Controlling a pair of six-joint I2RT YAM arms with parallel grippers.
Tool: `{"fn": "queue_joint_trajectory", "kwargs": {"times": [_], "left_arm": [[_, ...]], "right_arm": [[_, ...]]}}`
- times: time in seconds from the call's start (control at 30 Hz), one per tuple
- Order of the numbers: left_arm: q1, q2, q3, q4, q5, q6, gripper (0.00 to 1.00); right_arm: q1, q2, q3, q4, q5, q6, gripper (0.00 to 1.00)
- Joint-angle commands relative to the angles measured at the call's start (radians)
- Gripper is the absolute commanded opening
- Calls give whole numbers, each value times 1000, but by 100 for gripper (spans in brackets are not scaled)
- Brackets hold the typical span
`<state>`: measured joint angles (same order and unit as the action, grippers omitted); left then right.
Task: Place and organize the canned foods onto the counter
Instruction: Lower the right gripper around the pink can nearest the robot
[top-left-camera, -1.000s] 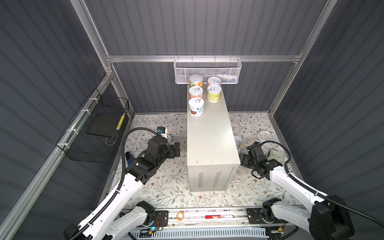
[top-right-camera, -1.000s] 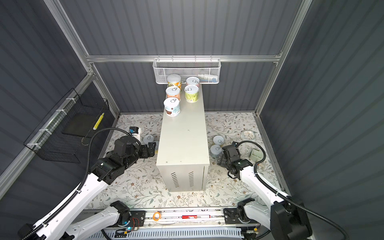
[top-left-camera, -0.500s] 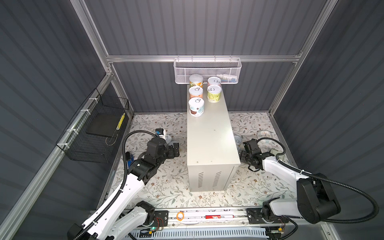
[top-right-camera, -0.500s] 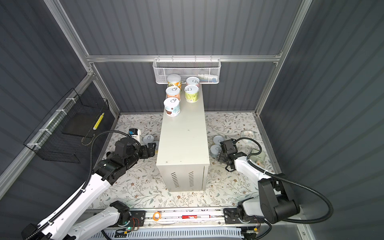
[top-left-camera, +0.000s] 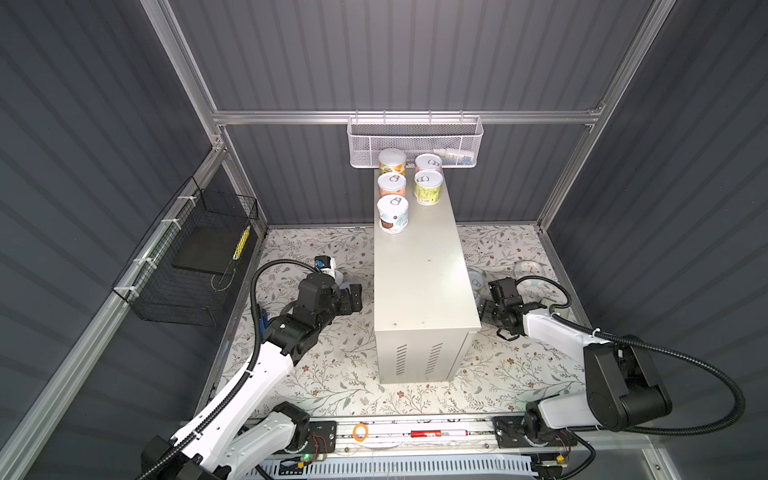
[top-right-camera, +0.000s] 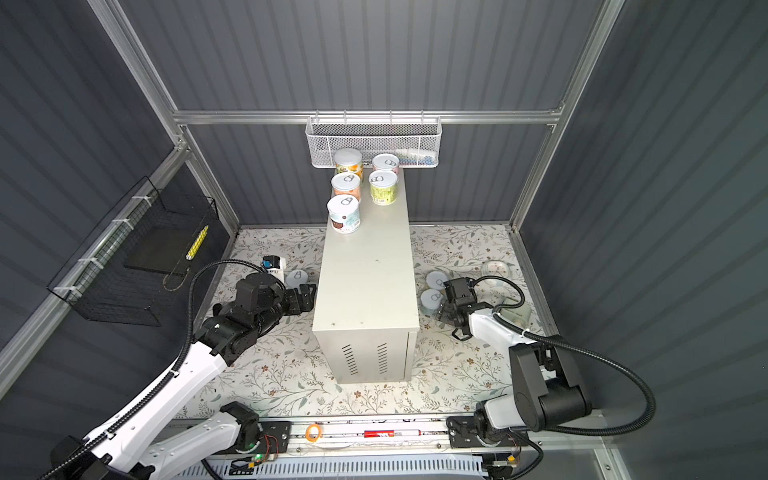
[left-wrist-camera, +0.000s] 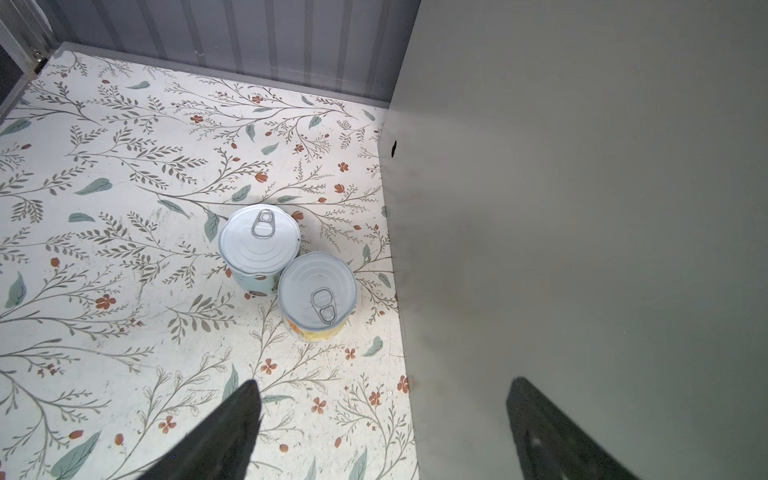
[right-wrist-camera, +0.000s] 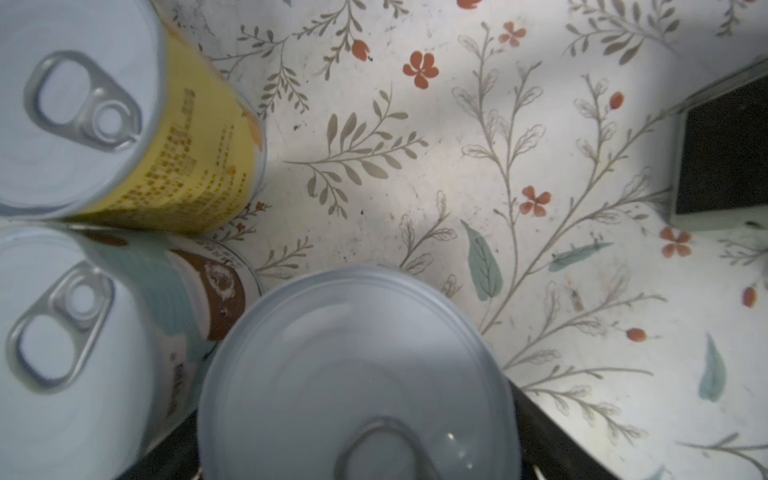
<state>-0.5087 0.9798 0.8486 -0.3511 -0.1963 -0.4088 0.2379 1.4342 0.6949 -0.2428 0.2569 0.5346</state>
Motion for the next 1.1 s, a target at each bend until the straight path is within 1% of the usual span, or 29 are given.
{"fn": "queue_joint_trajectory", "kwargs": {"times": [0.0, 0.2, 0.37, 0.57, 0.73, 0.8, 0.83, 0.9, 0.93, 0.97, 1.07], "left_arm": [[7, 10, -20, 8, 14, -20, 93], [7, 14, -16, 8, 14, -19, 93], [7, 14, -22, 6, 16, -22, 93], [7, 0, -27, -5, 1, -22, 93], [7, 1, -28, -9, -9, -17, 93], [7, 3, -28, -10, -9, -16, 93], [7, 5, -29, -10, -9, -16, 93], [8, 5, -27, -11, -6, -16, 93], [8, 5, -27, -12, -5, -14, 93], [7, 3, -26, -14, -6, -13, 93], [6, -5, -20, -25, -12, -10, 93]], "right_arm": [[-18, 29, 43, -30, 15, 11, 88], [-42, 89, 91, -69, -13, 14, 87], [-59, 103, 99, -67, -39, 10, 84], [-65, 102, 98, -71, -36, 17, 80], [-66, 86, 84, -59, -36, 20, 67], [-66, 84, 83, -58, -37, 19, 59], [-66, 82, 81, -58, -38, 20, 50], [-66, 75, 77, -55, -38, 18, 21], [-66, 70, 73, -52, -36, 20, 4], [-66, 65, 73, -56, -35, 20, 0], [-65, 31, 67, -73, -43, 12, 0]]}}
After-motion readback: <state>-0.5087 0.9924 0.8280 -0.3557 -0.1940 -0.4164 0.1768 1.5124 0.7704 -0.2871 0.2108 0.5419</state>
